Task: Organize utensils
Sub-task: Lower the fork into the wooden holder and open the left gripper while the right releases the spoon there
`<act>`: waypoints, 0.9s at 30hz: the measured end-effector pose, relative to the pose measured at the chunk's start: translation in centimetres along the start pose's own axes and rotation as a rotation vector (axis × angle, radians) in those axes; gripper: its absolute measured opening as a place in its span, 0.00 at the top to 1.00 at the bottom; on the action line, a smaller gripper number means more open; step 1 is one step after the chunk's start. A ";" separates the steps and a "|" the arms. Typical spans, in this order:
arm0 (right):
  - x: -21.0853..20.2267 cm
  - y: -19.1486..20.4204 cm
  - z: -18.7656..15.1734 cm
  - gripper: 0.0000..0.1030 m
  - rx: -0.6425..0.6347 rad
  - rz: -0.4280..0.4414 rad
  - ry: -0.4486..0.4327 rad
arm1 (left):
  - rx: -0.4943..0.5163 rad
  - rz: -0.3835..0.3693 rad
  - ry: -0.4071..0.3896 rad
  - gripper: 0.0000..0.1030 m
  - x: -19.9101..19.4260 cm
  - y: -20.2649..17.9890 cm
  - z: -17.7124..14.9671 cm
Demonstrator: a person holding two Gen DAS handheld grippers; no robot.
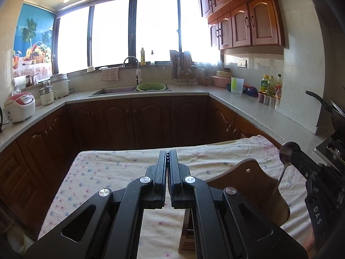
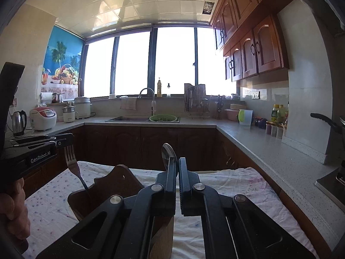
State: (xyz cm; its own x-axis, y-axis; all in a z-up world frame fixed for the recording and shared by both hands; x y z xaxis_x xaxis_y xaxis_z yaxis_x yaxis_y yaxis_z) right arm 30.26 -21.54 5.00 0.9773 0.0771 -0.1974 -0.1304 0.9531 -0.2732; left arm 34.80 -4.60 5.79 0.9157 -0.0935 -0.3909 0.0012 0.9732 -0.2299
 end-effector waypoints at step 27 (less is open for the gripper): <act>-1.0 -2.4 -1.0 0.28 0.173 0.124 0.071 | -0.050 -0.057 0.042 0.42 -2.4 0.5 1.2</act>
State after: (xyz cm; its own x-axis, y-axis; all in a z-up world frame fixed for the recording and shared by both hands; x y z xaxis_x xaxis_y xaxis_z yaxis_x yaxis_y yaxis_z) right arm 29.47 -24.16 4.85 0.9406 0.1822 -0.2866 -0.2125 0.9740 -0.0783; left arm 33.10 -3.66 7.65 0.8970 -0.1581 -0.4128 0.0318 0.9546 -0.2963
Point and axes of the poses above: each gripper's, at about its wrist camera, not at the fingertips, and x roughly the way its jaws point, y to its left, z to its top, the point moved 5 cm from there along x, roughly the way its jaws point, and after that the axes turned 15 degrees about -x, right-handed, at the moved point
